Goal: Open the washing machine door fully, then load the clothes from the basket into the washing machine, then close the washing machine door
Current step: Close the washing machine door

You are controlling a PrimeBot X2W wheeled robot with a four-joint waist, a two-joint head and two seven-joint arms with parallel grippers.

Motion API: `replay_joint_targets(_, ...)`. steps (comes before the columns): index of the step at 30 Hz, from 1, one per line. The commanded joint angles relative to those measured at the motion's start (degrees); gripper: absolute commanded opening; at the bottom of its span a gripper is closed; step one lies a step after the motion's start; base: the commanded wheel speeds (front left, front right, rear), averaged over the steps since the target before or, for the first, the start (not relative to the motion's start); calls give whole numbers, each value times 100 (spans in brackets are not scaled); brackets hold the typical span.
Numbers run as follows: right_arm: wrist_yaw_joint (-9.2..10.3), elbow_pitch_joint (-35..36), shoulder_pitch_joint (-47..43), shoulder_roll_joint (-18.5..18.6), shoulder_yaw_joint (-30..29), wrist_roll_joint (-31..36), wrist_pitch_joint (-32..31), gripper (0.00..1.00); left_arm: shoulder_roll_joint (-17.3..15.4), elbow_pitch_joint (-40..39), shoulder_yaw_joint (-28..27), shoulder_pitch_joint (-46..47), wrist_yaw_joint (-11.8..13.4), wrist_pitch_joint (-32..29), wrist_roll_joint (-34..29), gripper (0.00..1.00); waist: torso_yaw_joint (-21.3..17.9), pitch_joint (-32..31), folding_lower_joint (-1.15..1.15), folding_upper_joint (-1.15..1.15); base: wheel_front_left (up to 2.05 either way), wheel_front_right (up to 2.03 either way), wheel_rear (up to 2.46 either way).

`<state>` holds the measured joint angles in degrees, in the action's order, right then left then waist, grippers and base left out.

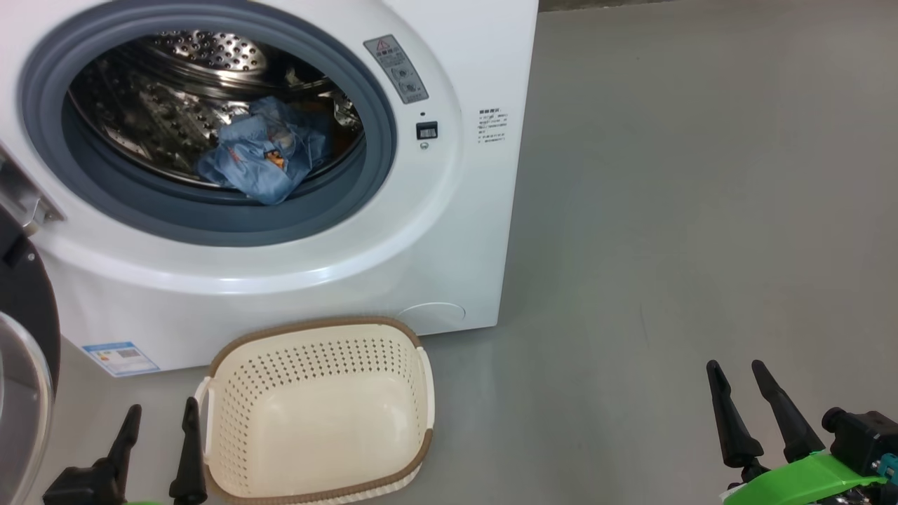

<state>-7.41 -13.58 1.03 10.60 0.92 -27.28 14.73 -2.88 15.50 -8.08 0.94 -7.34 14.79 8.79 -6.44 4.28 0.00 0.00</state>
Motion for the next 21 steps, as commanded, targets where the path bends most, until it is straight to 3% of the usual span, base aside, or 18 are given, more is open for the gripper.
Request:
replay_joint_targets(1,-8,147,-24,78,103,66,27,100,-68,-101,-208,71,-14,20,-20,100,8,1,0,0,-91,91,0)
replay_joint_targets(12,-8,171,-3,80,66,64,27,100,-67,-226,-145,62,-14,21,108,100,57,34,0,0,-126,126,0)
replay_joint_targets(21,-8,170,26,74,81,71,27,100,-72,-297,-112,70,-14,21,114,100,99,55,0,0,-26,26,0)
